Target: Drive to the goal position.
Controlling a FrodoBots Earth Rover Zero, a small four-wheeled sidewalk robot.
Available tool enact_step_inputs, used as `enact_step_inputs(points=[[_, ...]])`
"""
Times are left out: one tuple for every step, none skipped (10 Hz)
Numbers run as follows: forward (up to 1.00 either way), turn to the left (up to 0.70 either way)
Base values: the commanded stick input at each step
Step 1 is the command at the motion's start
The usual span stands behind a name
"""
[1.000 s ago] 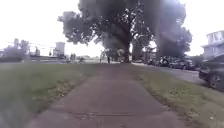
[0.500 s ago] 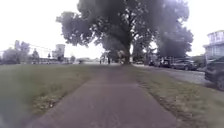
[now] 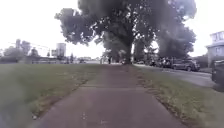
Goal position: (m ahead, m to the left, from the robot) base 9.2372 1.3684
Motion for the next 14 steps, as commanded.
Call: enact_step_inputs(points=[[0.70, 0.00], [0.70, 0.00], [0.70, 0.00], [0.70, 0.00], [0.70, 0.00], [0.70, 0.00], [0.70, 0.00], [0.70, 0.00], [0.70, 0.00], [0.70, 0.00], [0.70, 0.00], [0.70, 0.00], [0.70, 0.00], [0.70, 0.00]])
